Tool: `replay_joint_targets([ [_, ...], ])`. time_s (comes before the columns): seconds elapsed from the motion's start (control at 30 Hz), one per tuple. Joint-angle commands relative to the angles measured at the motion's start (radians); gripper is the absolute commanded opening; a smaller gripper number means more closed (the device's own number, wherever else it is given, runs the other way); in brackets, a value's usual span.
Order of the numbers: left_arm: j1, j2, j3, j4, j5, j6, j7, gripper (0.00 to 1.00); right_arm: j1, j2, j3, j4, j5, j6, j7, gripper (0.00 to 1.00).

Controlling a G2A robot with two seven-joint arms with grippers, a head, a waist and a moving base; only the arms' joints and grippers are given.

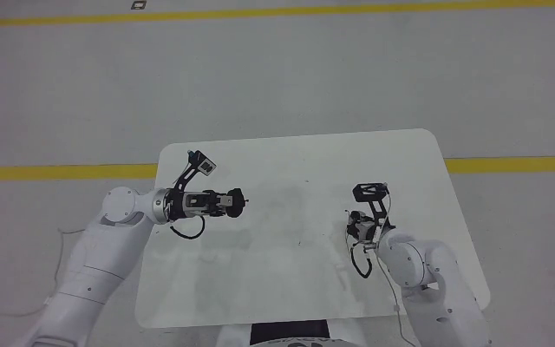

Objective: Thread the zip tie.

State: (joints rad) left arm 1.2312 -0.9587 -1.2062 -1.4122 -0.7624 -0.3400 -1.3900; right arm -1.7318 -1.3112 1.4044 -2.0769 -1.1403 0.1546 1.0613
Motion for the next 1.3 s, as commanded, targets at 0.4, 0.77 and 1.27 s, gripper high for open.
replay_joint_targets([
  [0.4, 0.0, 0.0, 0.0, 0.0, 0.0, 0.0, 0.0, 0.0, -0.125, -0.007, 0.001, -0.145, 0.257, -0.084, -0.445, 0.0],
  [0.77, 0.0, 0.0, 0.0, 0.0, 0.0, 0.0, 0.0, 0.0, -0.119, -0.015, -0.071, -0.126, 0.296, -0.078, -0.589, 0.0],
  [1.27, 0.0, 0.0, 0.0, 0.0, 0.0, 0.0, 0.0, 0.0, -0.164, -0.031, -0.195, -0.135, 0.258, -0.09, -1.013, 0.0],
])
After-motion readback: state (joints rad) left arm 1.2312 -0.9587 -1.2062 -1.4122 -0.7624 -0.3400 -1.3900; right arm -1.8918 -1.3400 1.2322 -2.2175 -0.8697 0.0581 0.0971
